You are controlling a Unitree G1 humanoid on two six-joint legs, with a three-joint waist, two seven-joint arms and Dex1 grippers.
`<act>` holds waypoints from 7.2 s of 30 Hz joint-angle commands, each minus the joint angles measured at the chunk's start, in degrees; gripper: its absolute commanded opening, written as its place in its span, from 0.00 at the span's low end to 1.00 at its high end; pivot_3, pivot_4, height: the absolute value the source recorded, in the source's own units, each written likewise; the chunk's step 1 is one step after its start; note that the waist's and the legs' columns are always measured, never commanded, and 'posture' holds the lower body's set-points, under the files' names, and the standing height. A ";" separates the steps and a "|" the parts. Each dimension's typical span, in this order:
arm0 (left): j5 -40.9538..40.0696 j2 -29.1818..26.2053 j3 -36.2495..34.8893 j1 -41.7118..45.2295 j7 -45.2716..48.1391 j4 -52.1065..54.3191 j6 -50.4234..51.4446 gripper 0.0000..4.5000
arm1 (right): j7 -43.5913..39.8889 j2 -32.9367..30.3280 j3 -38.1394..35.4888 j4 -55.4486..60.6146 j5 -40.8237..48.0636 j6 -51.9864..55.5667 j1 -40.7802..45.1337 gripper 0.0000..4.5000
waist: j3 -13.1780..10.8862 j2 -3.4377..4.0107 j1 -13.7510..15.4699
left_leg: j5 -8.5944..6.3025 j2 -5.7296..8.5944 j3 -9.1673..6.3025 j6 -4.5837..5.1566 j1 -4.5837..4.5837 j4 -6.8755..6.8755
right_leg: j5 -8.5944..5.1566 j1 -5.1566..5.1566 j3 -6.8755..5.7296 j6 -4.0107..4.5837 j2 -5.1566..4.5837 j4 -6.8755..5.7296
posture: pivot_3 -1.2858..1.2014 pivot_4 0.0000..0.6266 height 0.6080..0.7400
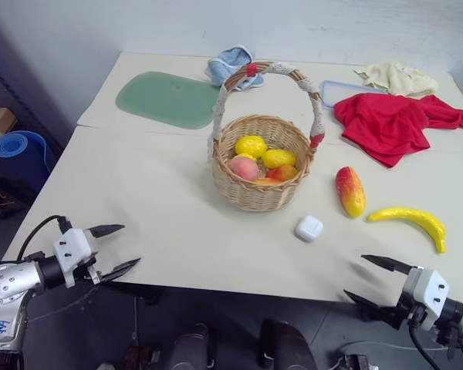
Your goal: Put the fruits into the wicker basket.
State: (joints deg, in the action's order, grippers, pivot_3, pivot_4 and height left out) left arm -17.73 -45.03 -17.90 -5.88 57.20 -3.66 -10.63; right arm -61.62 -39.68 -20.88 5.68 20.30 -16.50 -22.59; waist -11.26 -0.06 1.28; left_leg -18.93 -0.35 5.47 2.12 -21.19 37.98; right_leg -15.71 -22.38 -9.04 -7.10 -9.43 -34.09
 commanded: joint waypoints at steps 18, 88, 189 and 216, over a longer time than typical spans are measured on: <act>-22.79 -0.25 9.54 15.02 6.04 22.86 29.46 1.00 | 17.64 -2.54 6.66 24.36 8.24 29.35 8.85 0.99 | 0.07 0.11 -0.10 | -0.07 -0.16 -0.05 -0.08 0.03 0.29 | 0.00 -0.01 0.07 0.01 0.14 -0.48 | 0.52 0.24 1.00; -19.97 8.55 11.56 35.43 8.89 11.99 35.35 1.00 | 17.42 -22.87 -22.64 -25.31 4.92 30.47 18.83 1.00 | 0.29 0.75 -1.33 | -0.31 -0.51 0.84 0.06 -0.09 0.96 | -0.01 -0.08 1.40 0.04 0.94 0.00 | 0.52 0.24 1.00; -16.24 15.16 20.54 34.88 12.37 12.09 29.87 1.00 | 11.43 6.73 -29.83 -5.78 6.33 5.08 -7.58 0.99 | 0.71 0.49 -2.89 | -0.50 -0.59 1.27 0.09 0.20 0.98 | 0.11 -0.28 2.80 0.12 0.98 0.00 | 0.52 0.24 1.00; -16.71 14.30 16.70 29.63 3.77 19.08 30.40 1.00 | -1.58 -19.12 9.41 -55.84 -11.20 38.88 54.20 0.56 | 0.65 0.46 -1.47 | -0.37 -0.53 1.21 0.25 -0.02 1.21 | 0.17 -0.20 2.18 0.00 0.97 -0.09 | 0.52 0.24 1.00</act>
State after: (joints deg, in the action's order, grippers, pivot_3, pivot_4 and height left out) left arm -33.48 -30.76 0.22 24.09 61.83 13.15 19.93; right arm -59.21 -57.38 -11.15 -52.70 7.30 19.89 33.11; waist -10.60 0.40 -0.19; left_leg -19.30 -0.89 6.65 2.37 -21.22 39.19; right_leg -15.54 -22.58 -6.88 -7.10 -8.46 -34.18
